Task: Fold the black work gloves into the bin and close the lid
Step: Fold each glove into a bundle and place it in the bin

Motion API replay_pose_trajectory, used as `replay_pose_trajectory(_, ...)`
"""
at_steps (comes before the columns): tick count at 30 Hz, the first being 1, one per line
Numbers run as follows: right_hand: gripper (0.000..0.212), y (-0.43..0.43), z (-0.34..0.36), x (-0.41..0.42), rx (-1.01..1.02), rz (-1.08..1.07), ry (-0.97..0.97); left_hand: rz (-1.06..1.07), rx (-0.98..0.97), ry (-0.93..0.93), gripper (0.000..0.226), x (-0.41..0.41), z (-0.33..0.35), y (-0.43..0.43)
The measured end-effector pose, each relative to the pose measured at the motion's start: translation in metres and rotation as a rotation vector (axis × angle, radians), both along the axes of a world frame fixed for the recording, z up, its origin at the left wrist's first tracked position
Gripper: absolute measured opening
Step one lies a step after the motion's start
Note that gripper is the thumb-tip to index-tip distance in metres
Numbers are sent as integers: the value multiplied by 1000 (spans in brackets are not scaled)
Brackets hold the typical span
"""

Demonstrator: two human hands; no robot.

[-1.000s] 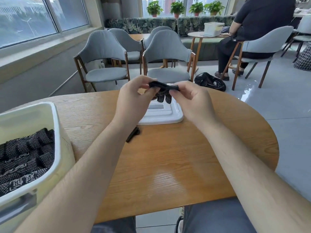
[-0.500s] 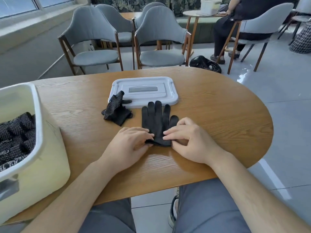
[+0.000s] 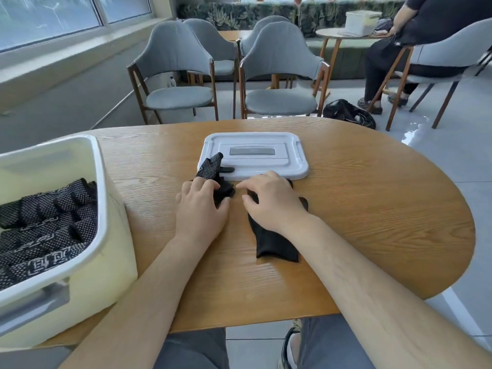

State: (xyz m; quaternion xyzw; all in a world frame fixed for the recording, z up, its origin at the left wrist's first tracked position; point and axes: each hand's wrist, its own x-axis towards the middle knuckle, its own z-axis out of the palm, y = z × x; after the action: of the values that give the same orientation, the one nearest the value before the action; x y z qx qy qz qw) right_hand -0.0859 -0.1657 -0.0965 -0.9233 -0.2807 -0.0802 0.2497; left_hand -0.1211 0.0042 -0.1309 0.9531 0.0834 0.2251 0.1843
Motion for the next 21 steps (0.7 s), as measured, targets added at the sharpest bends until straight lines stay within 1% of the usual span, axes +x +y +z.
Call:
replay_pose_trajectory(1,34,11,0,5,-39,-5,5,9,-5,6,31,0,-1,2)
replay_pose_trajectory(3,39,27,-1,14,-103,-20,33,-6,-24,-22,21,1,-4,4)
replay_pose_trajectory(6,37,45,-7,21,-128,-14,64,13,-20,-54,9,2,-6,8)
replay_pose_trajectory(10,29,50,-14,24,-42,-12,72,-18,-55,-138,4,-1,-2,6)
replay_pose_trajectory(12,26,49,-15,23,21,-6,81,-56,-136,-156,4,-3,1,4)
replay_pose_trajectory(14,21,48,-13,22,135,-10,92,-99,-225,-180,4,-4,3,3)
replay_pose_trajectory(18,9,39,3,20,382,-40,117,-153,-412,-270,21,-10,11,6)
replay_pose_trajectory(21,3,27,17,19,447,-45,153,-149,-474,-334,12,-11,16,5)
